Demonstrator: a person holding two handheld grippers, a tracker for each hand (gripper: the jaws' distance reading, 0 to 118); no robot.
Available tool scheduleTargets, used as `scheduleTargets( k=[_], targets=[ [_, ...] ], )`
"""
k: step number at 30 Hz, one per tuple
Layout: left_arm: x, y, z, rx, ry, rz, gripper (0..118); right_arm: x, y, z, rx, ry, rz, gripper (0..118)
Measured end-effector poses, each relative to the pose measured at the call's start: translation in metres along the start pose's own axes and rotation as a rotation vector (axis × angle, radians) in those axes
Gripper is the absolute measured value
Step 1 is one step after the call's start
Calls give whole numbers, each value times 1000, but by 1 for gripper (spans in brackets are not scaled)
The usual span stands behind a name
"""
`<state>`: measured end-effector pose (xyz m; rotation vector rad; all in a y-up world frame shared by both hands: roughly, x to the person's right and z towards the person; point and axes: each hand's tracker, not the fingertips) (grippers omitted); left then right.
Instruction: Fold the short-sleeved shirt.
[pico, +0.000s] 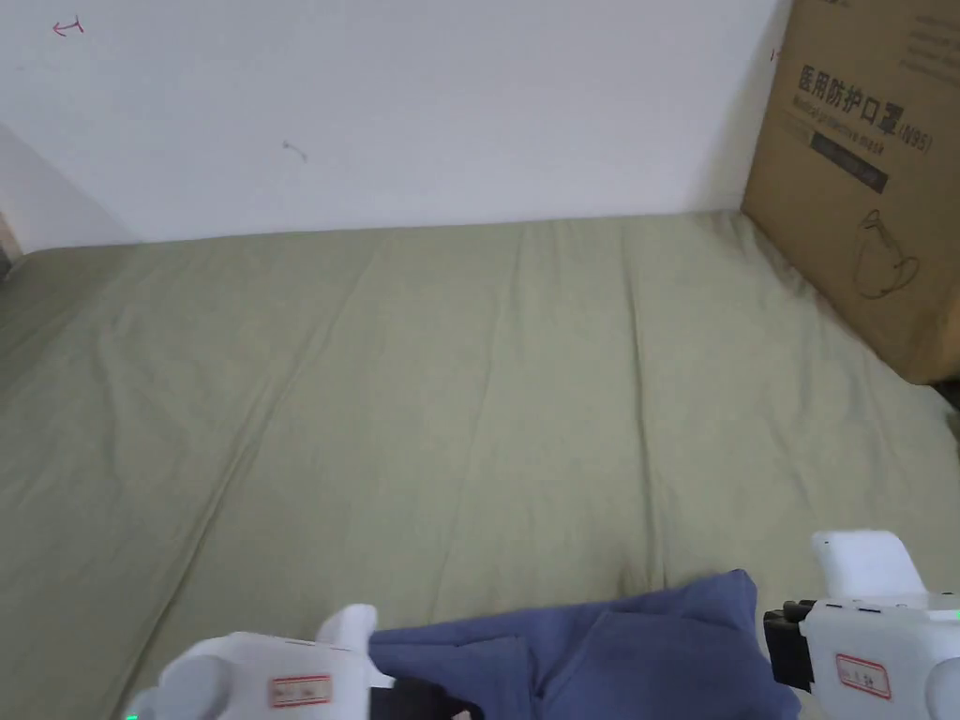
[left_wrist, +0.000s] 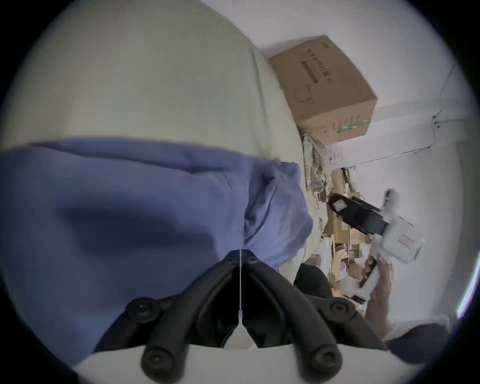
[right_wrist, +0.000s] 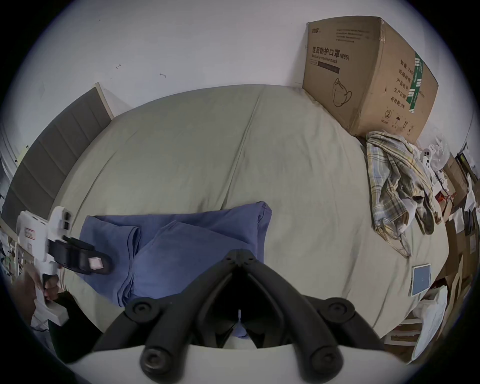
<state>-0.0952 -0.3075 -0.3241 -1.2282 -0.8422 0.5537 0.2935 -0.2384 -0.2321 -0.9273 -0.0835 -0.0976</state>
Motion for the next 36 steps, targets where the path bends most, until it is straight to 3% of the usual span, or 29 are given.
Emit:
scheduleTargets(
  k=[3, 4, 5, 7, 8, 9, 14, 21, 26, 27, 28, 29, 30, 32, 36],
  targets=[
    [-39, 2, 62, 127, 6, 23, 2, -2, 3, -1, 3, 4, 3, 0],
    [-56, 1, 84, 160, 5, 41, 7, -3, 3, -2, 3, 4, 6, 0],
    [-72, -1, 102, 183, 8, 81, 22, -4, 4, -3, 4, 4, 9, 0],
    [-90, -6, 125, 212, 27, 157, 82, -6, 4, -4, 4, 6, 10, 0],
    [-102, -9, 134, 222, 17, 181, 104, -8, 3, -5, 2, 8, 10, 0],
    [-111, -11, 138, 222, 1, 198, 118, -9, 3, -6, -1, 9, 10, 0],
    [-134, -14, 111, 217, -140, 294, 118, -16, 1, -9, -24, 9, 18, 0],
    [-151, 5, 45, 109, -464, 309, 118, -19, 0, -11, -48, -3, 36, 0],
    [-152, 14, 22, 105, -562, 281, 118, -20, -1, -11, -62, -15, 48, 0],
    [-157, 14, 22, 127, -576, 311, 109, -20, -1, -11, -63, -16, 48, 0],
    [-165, 11, 23, 147, -563, 339, 86, -19, -1, -12, -65, -17, 46, 0],
    [-176, 7, 22, 150, -461, 372, 41, -18, -1, -13, -67, -15, 42, 0],
    [-176, 6, 18, 114, -260, 350, 6, -18, -1, -13, -70, -12, 38, 0],
    [-161, 14, 27, 152, -376, 262, 7, -18, -1, -13, -72, -8, 33, 0],
    [-138, 19, 43, 154, -201, 230, 6, -23, 2, -9, -69, 5, 43, 0]
  ],
)
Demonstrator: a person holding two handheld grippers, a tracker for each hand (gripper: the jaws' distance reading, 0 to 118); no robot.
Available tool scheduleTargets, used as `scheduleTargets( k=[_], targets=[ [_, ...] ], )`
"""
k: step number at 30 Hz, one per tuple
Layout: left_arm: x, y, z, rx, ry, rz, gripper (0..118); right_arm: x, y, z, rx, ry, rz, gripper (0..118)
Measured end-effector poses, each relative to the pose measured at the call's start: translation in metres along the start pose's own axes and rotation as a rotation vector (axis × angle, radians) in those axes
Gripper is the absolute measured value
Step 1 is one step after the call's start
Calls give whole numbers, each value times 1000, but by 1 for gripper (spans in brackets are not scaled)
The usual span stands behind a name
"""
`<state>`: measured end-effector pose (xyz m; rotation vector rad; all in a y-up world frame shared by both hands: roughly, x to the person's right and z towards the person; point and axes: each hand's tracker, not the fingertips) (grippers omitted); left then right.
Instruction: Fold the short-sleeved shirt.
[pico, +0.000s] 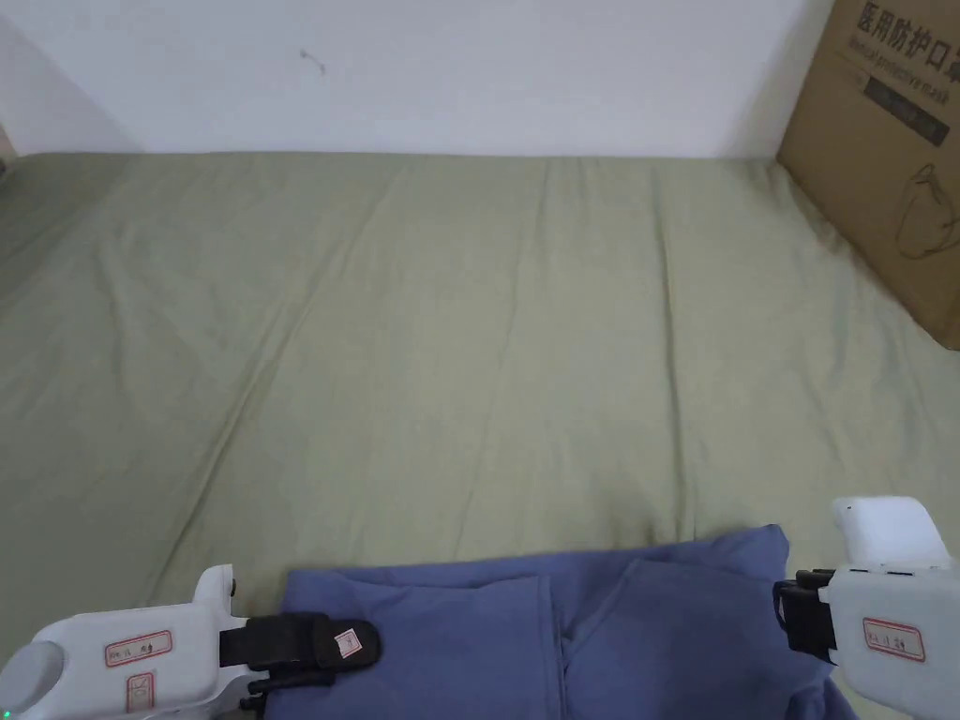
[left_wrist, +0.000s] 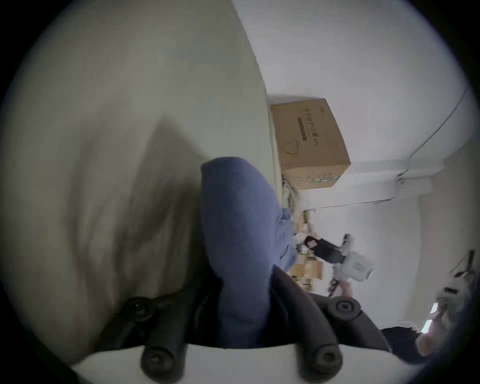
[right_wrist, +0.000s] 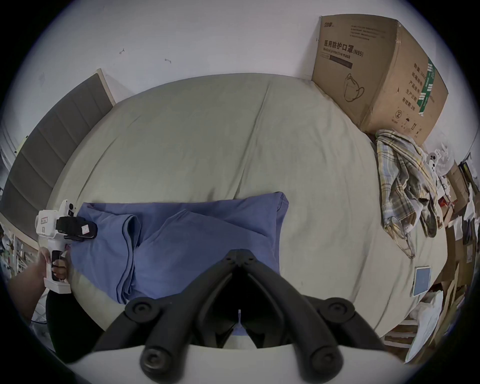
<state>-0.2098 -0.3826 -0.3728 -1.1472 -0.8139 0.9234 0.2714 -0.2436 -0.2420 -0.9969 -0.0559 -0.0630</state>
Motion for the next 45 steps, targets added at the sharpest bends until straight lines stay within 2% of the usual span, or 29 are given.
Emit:
scheduleTargets(
  k=[4, 9, 11, 14, 16, 24, 29, 31, 32, 34, 36, 37, 40, 42, 45],
  targets=[
    [37, -23, 36, 52, 206, -132, 6, -3, 5, 6, 21, 18, 16, 0],
    [83, -26, 102, 157, 731, -251, 6, -5, 8, 8, 49, 57, 1, 0],
    [105, -36, 108, 191, 838, -292, 6, -7, 8, 10, 53, 74, -4, 0],
    [125, -41, 106, 199, 908, -339, 6, -10, 8, 16, 60, 111, -7, 0],
    [141, -45, 92, 193, 871, -342, 6, -10, 8, 20, 70, 110, 1, 0],
    [167, -28, -4, 62, 518, -239, 7, 1, 3, 23, 83, 122, -23, 0],
    [158, -18, -83, -55, 441, -169, 7, 7, -2, 18, 67, 123, -43, 0],
    [157, -21, -108, -113, 407, -158, 12, 8, -3, 18, 63, 120, -43, 0],
    [153, -20, -117, -133, 401, -170, 21, 9, -3, 17, 63, 117, -42, 0],
    [146, -21, -125, -135, 384, -140, 66, 10, -2, 17, 64, 113, -44, 0],
    [137, -19, -124, -139, 275, -41, 103, 12, -2, 17, 66, 114, -48, 0],
    [138, -19, -122, -132, 231, -23, 108, 12, -2, 17, 66, 115, -49, 0],
    [157, -24, -103, -83, 188, -119, 107, 12, -1, 17, 69, 115, -48, 0],
    [169, -24, -92, -73, 272, -223, 106, 13, -1, 17, 92, 117, -58, 0],
    [199, -41, -85, -73, 349, -348, 84, 15, -2, 21, 128, 125, -82, 0]
  ],
)
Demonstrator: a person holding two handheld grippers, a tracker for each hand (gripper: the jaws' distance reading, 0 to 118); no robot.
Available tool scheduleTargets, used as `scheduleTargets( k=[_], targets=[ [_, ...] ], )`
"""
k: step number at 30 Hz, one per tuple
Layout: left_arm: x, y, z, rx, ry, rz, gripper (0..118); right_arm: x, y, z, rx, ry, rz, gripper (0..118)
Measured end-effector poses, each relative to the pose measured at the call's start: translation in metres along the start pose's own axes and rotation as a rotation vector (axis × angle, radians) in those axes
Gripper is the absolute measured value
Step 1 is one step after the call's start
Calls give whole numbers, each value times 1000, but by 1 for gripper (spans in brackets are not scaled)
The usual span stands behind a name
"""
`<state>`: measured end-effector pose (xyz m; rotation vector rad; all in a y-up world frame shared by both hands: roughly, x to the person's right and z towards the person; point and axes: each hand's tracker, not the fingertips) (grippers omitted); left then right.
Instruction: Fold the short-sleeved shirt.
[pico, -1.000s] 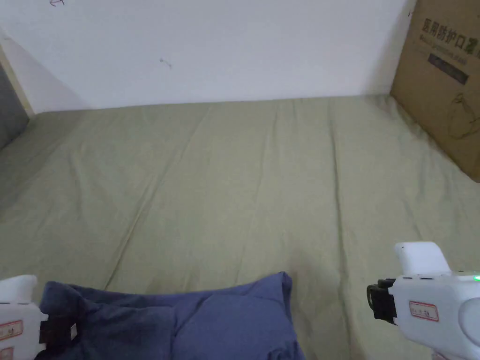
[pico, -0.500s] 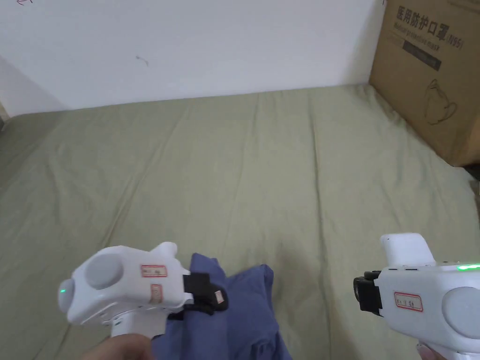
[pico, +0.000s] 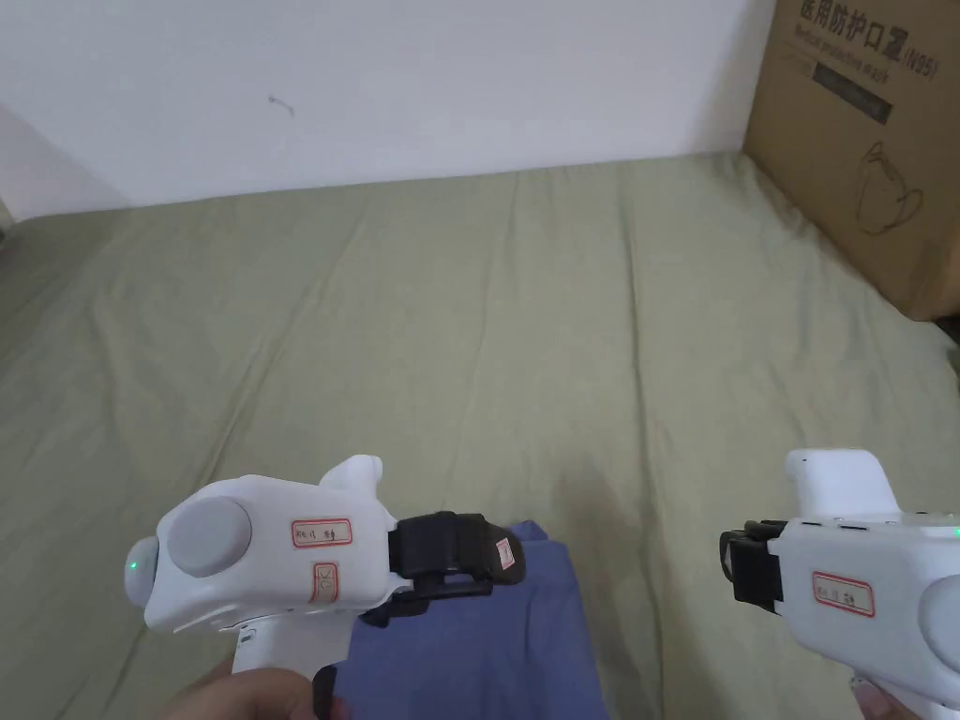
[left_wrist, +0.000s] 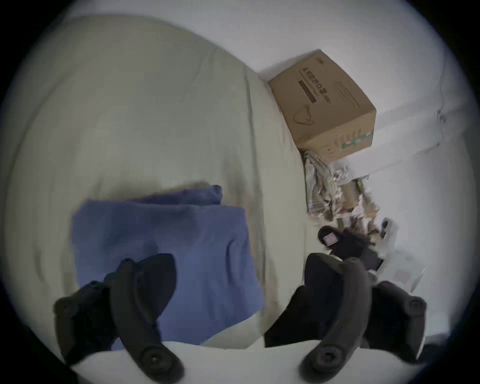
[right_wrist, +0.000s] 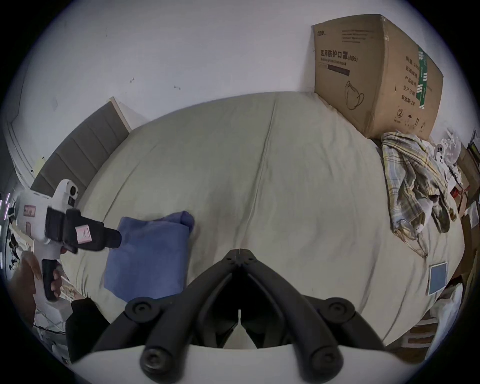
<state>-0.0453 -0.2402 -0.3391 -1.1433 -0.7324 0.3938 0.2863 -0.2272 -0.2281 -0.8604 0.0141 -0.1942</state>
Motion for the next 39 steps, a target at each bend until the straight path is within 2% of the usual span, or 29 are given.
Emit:
scheduleTargets(
  k=[1, 2, 3, 4, 9, 13, 16, 18, 21, 24, 26, 31, 35, 36, 39],
  targets=[
    [4, -1, 0, -1, 0, -19, 84, 0, 0, 0, 2, 3, -3, 0],
    [10, -1, -2, -9, 9, -36, 64, 1, 1, -1, 2, 5, -7, 0],
    [15, -2, -10, -25, 18, -56, 12, 1, 1, 0, 1, 5, -10, 0],
    [17, -5, -16, -35, 19, -70, 1, 2, 1, 0, 0, 4, -12, 0],
    [20, -8, -76, -179, 52, -65, 1, 6, 0, 0, -11, -5, -13, 0],
    [0, -9, -123, -284, 91, 14, 0, 11, 1, 1, -17, -18, -13, 0],
    [-20, -1, -139, -273, -20, 146, 0, 14, 1, 2, -19, -22, -23, 0],
    [-20, -1, -143, -273, 11, 132, 0, 14, 1, 3, -17, -20, -28, 0],
    [-11, 0, -144, -271, -29, 108, 1, 18, 1, 2, -16, -16, -40, 0],
    [10, 1, -121, -206, -124, 83, 1, 20, 2, 6, -12, -6, -55, 0],
    [19, 6, -89, -101, -168, 12, 1, 21, 5, 14, 1, -11, -52, 0],
    [20, -1, 28, 168, -92, -153, 1, 21, 19, 36, 53, -15, -29, 0],
    [-19, -21, 85, 254, 38, -131, 1, 2, 26, 24, 10, 130, 23, 0],
    [-29, -27, 94, 263, 62, -104, 1, -7, 26, 15, -19, 197, 17, 0],
    [-58, -43, 107, 274, 80, 14, 1, -35, 20, -14, -125, 472, -83, 0]
  ],
)
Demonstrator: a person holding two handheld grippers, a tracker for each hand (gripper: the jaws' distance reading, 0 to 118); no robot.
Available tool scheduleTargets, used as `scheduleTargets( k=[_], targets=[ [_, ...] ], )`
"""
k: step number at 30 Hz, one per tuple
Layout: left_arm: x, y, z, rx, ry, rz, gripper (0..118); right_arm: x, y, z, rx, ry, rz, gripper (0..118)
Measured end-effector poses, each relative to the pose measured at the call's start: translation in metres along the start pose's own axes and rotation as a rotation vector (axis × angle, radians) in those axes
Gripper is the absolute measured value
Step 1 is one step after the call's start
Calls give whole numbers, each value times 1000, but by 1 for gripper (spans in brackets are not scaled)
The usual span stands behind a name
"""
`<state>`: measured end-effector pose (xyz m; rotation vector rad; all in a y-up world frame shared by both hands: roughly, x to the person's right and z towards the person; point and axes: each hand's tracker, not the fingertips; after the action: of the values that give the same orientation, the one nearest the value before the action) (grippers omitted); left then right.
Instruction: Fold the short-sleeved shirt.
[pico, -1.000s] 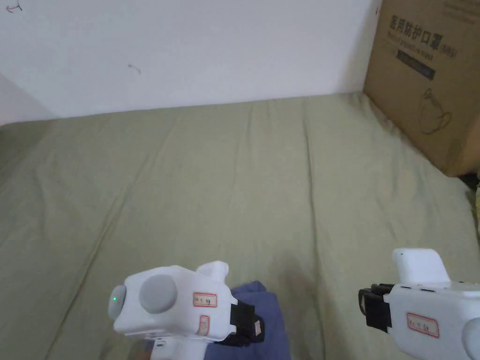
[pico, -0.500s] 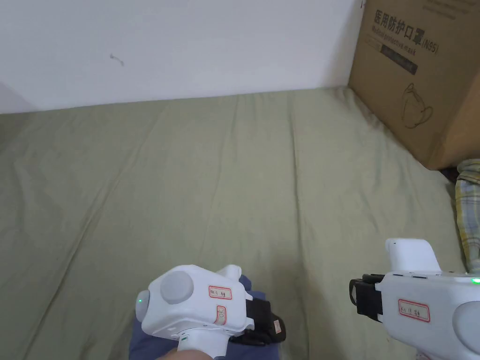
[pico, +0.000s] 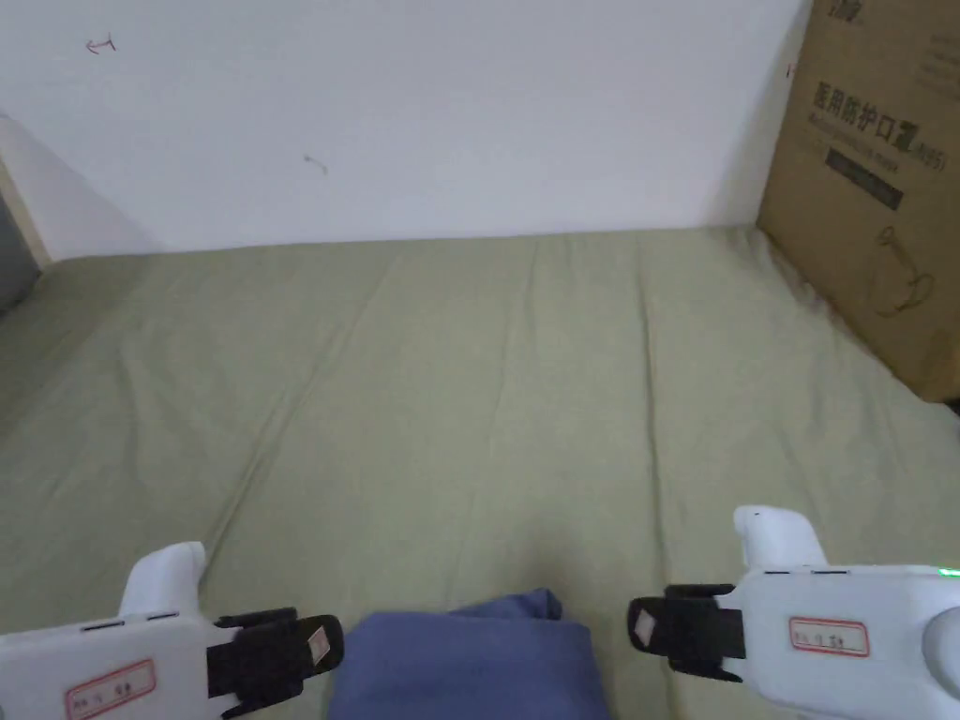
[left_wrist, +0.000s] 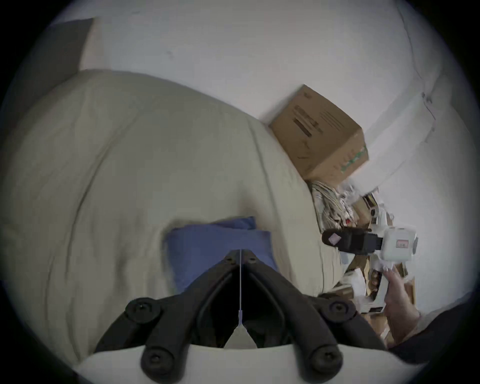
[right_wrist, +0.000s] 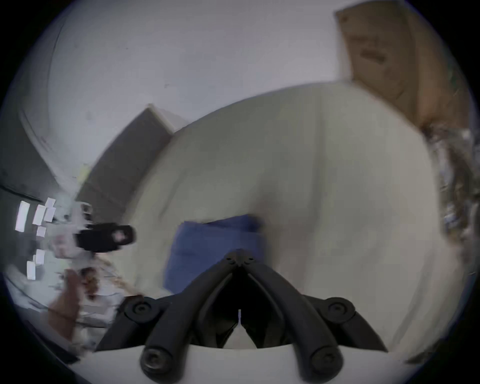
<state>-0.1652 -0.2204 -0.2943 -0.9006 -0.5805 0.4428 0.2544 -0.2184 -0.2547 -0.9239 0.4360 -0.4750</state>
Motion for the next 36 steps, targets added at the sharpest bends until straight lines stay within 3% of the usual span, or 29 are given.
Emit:
scheduleTargets(
  k=[2, 3, 11, 13, 14, 16, 18, 19, 20, 28, 35, 36],
  targets=[
    [-19, -7, 3, -7, 16, 85, 1, -3, -2, -32, -88, 101, -55, 0],
    [-30, -10, 0, -22, 14, 124, 1, -3, -5, -49, -135, 107, -64, 0],
    [-78, -24, -25, -56, -86, 276, 1, 51, -15, -106, -312, -24, -50, 0],
    [-93, -26, -33, -47, -171, 315, 4, 67, -17, -104, -304, 55, -111, 0],
    [-101, -27, -38, -53, -224, 347, 11, 72, -17, -103, -292, 90, -150, 0],
    [-126, -30, -48, -64, -303, 397, 56, 79, -19, -101, -287, 40, -141, 0],
    [-139, -30, -59, -96, -352, 429, 103, 85, -20, -100, -283, 52, -145, 0],
    [-139, -34, -64, -109, -362, 431, 114, 88, -20, -99, -282, 58, -152, 0],
    [-142, -34, -70, -126, -380, 429, 118, 88, -22, -100, -281, 58, -157, 0],
    [-131, -36, -126, -235, -620, 563, 118, 90, -25, -100, -269, 61, -165, 0],
    [-100, -37, -162, -315, -655, 468, 117, 89, -27, -99, -263, 57, -169, 0],
    [-101, -39, -158, -302, -638, 459, 109, 88, -27, -99, -262, 58, -169, 0]
  ],
)
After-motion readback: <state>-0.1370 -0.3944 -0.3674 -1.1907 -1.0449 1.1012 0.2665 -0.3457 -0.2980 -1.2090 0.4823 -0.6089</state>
